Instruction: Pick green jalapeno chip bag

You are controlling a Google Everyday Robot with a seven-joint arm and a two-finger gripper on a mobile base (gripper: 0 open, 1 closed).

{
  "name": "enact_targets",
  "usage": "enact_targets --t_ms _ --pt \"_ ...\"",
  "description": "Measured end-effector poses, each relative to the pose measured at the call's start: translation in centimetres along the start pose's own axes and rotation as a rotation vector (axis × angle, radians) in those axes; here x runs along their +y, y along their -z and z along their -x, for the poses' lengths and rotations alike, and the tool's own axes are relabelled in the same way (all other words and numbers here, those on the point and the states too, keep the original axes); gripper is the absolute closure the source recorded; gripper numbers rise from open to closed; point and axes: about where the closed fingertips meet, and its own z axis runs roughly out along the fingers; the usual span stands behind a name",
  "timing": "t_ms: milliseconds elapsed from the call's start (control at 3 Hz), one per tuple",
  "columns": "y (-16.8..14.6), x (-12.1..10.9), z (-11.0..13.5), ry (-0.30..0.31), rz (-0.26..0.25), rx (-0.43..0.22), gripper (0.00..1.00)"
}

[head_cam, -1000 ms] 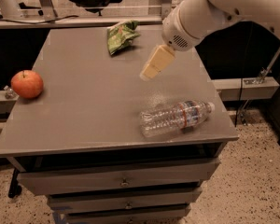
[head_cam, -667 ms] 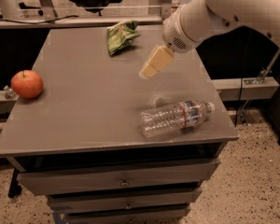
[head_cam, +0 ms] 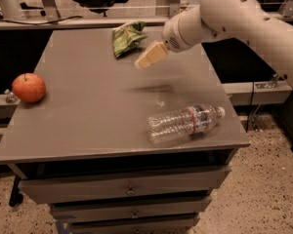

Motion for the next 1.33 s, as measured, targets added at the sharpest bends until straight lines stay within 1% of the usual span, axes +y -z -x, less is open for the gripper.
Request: enact_targets --t_ms 333,667,1000,1333 --pt "-4.2 -2.5 0.8 -0.061 -0.011 -0.047 0.0" --pt "-8.4 -4.3 2.2 -0.1 -0.02 -0.083 0.0" --pt "-12.2 -6.0 3.2 -0.128 -0.034 -0.106 0.0" --pt "-14.5 -7.1 3.1 -0.165 -0.048 -0.11 0.16"
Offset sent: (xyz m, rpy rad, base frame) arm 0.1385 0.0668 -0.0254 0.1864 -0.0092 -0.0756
